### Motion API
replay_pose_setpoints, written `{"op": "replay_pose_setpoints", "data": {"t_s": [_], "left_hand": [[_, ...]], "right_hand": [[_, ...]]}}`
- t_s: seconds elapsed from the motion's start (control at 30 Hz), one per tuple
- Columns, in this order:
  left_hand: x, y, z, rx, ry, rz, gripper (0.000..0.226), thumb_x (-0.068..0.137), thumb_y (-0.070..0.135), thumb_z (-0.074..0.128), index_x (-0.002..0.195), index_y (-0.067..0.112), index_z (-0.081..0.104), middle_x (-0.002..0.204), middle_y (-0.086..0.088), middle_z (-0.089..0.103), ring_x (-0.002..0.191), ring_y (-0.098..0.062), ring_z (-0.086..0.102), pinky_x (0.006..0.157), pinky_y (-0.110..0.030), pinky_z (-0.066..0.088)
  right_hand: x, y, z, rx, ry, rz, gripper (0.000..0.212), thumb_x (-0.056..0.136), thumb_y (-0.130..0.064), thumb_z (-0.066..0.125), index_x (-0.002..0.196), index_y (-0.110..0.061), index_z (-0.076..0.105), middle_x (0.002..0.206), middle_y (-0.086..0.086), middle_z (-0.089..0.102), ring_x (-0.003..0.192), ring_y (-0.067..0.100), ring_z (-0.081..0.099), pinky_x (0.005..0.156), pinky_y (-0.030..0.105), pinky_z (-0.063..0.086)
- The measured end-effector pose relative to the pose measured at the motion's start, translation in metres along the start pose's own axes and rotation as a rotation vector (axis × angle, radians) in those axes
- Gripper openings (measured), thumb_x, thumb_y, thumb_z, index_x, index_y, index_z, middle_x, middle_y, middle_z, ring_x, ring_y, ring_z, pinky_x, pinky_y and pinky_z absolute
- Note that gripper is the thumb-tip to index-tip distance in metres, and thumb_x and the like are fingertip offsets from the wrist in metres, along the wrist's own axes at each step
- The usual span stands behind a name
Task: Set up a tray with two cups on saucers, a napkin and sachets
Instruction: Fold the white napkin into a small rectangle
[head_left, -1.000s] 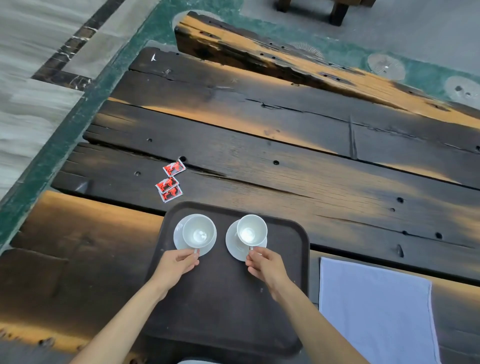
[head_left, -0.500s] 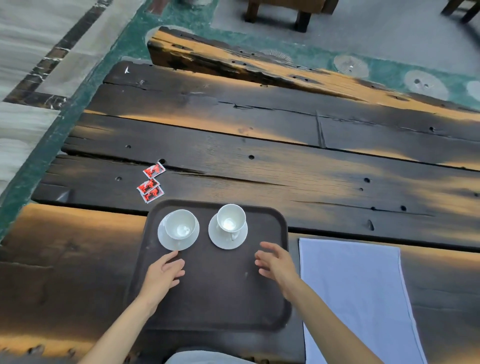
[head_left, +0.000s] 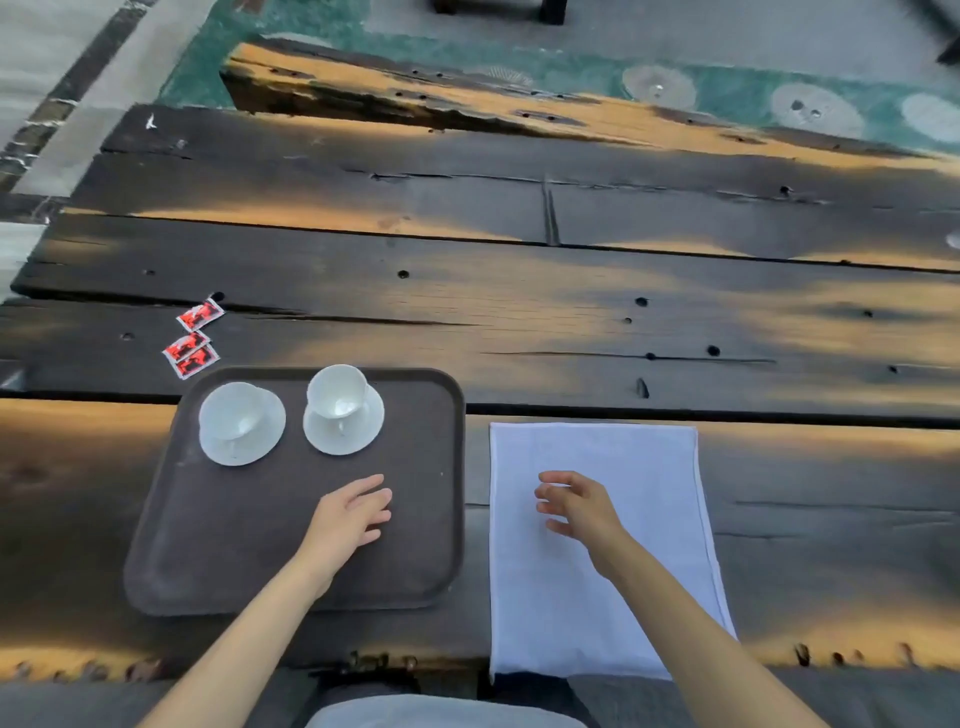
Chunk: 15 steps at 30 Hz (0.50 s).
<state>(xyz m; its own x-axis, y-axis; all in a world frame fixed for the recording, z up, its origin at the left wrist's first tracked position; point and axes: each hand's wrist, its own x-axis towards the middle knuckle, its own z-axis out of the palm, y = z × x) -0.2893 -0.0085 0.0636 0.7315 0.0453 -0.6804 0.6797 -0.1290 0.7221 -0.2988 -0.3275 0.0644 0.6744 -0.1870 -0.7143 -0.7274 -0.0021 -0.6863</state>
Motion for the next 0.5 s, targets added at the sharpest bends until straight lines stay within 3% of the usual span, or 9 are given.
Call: {"op": "replay_pose_setpoints", "data": {"t_s": [0.13, 0.27, 0.4, 0.43, 0.5], "left_hand": [[0.008, 0.005, 0.072, 0.048, -0.041, 0.012, 0.039, 0.098, 0.025, 0.064, 0.136, 0.019, 0.06, 0.12, -0.002, 0.071, 0.105, -0.017, 0.071, 0.089, -0.034, 0.057], [0.024, 0.018, 0.139, 0.103, -0.041, 0.024, 0.038, 0.094, 0.029, 0.066, 0.131, 0.022, 0.064, 0.109, 0.004, 0.075, 0.105, -0.013, 0.069, 0.086, -0.031, 0.056], [0.047, 0.025, 0.183, 0.255, 0.043, 0.064, 0.046, 0.098, 0.026, 0.061, 0.143, 0.015, 0.055, 0.139, -0.002, 0.062, 0.127, -0.021, 0.058, 0.108, -0.043, 0.047], [0.052, 0.027, 0.19, 0.294, 0.09, 0.066, 0.047, 0.099, 0.025, 0.06, 0.144, 0.016, 0.054, 0.141, -0.002, 0.06, 0.126, -0.021, 0.057, 0.106, -0.041, 0.047], [0.059, 0.03, 0.201, 0.329, 0.167, 0.064, 0.045, 0.098, 0.024, 0.058, 0.143, 0.019, 0.055, 0.137, 0.001, 0.063, 0.112, -0.016, 0.06, 0.088, -0.032, 0.05]], "right_hand": [[0.016, 0.014, -0.066, 0.01, 0.029, 0.012, 0.014, 0.093, -0.016, 0.066, 0.104, -0.022, 0.072, 0.102, 0.005, 0.075, 0.086, 0.015, 0.073, 0.072, 0.027, 0.06], [0.04, 0.023, -0.131, 0.001, 0.098, 0.033, 0.013, 0.094, -0.012, 0.065, 0.101, -0.02, 0.072, 0.099, 0.004, 0.072, 0.085, 0.015, 0.07, 0.069, 0.027, 0.057], [0.072, 0.024, -0.185, -0.003, 0.202, 0.042, 0.016, 0.093, -0.007, 0.062, 0.105, -0.012, 0.072, 0.09, 0.007, 0.068, 0.077, 0.017, 0.063, 0.063, 0.025, 0.052], [0.081, 0.024, -0.196, -0.004, 0.225, 0.039, 0.018, 0.094, -0.005, 0.06, 0.107, -0.009, 0.071, 0.086, 0.007, 0.066, 0.074, 0.017, 0.061, 0.061, 0.026, 0.051], [0.098, 0.022, -0.211, -0.02, 0.269, 0.03, 0.021, 0.094, -0.004, 0.058, 0.111, -0.005, 0.07, 0.083, 0.007, 0.065, 0.071, 0.019, 0.057, 0.064, 0.031, 0.052]]}}
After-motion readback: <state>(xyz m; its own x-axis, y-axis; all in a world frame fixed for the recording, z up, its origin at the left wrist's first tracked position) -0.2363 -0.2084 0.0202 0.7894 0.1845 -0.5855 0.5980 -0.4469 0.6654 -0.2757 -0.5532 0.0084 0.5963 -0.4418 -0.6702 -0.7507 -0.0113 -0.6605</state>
